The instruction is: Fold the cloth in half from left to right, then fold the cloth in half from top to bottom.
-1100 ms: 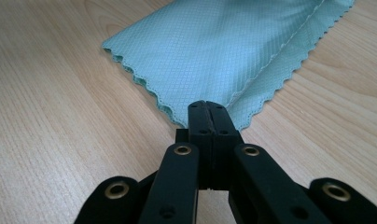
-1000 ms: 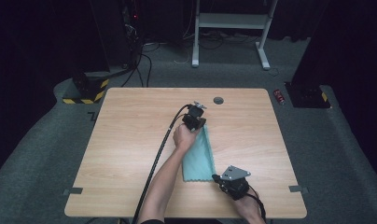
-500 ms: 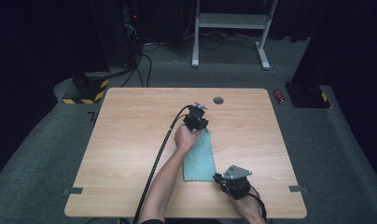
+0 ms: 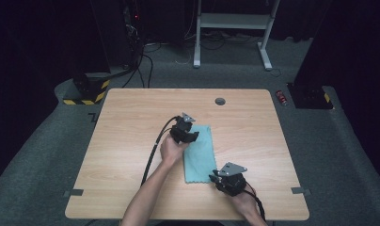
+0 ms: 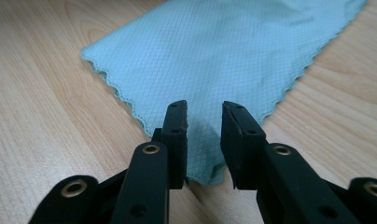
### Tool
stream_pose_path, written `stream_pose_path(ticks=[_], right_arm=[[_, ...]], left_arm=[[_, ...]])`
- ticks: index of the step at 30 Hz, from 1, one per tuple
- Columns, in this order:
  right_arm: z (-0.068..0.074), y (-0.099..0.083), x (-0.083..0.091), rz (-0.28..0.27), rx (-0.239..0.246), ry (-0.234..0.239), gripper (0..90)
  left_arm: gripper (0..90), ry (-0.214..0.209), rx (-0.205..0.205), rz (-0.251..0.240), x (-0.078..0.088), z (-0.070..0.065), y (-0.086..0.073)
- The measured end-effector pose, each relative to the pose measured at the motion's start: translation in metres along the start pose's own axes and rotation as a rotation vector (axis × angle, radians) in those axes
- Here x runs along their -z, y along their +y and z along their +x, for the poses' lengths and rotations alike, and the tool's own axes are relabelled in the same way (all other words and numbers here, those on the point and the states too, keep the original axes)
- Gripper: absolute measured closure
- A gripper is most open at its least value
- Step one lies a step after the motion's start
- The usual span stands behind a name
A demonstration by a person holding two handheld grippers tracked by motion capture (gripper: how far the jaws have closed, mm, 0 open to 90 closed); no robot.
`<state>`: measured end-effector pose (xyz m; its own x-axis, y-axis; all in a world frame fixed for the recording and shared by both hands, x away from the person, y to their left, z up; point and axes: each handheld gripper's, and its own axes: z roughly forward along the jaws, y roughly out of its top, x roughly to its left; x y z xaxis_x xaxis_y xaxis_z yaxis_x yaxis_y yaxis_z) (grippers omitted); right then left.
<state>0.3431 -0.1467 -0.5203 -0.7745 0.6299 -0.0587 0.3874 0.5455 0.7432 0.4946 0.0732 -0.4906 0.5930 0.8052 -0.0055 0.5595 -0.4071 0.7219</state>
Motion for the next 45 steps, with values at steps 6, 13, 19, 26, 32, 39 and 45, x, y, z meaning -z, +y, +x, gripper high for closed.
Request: stream_pose_path(ticks=[6,13,19,26,32,39,45], right_arm=[[-0.002,-0.001,-0.003,0.008,-0.007,0.019,70.2],[-0.004,-0.001,-0.003,0.003,-0.007,0.026,70.0],[-0.004,-0.001,-0.003,0.004,-0.006,0.029,69.9],[-0.004,-0.001,-0.003,0.004,-0.005,0.030,69.7],[-0.005,-0.001,-0.003,0.000,-0.005,0.033,69.5],[-0.005,-0.001,-0.003,0.002,-0.012,0.031,68.2],[-0.006,-0.001,-0.003,0.004,-0.002,0.037,68.1]], left_arm=[[54.0,0.036,0.001,0.020,0.005,0.009,-0.018],[54.0,0.100,0.014,0.080,0.009,0.021,-0.036],[53.3,0.084,0.061,0.045,0.026,0.022,-0.045],[49.8,-0.025,0.037,-0.016,0.044,-0.008,-0.059],[48.0,-0.018,0.003,0.013,0.047,-0.027,-0.074],[46.3,-0.023,-0.031,-0.011,0.060,-0.047,-0.083],[45.7,-0.013,-0.044,-0.009,0.059,-0.057,-0.097]])
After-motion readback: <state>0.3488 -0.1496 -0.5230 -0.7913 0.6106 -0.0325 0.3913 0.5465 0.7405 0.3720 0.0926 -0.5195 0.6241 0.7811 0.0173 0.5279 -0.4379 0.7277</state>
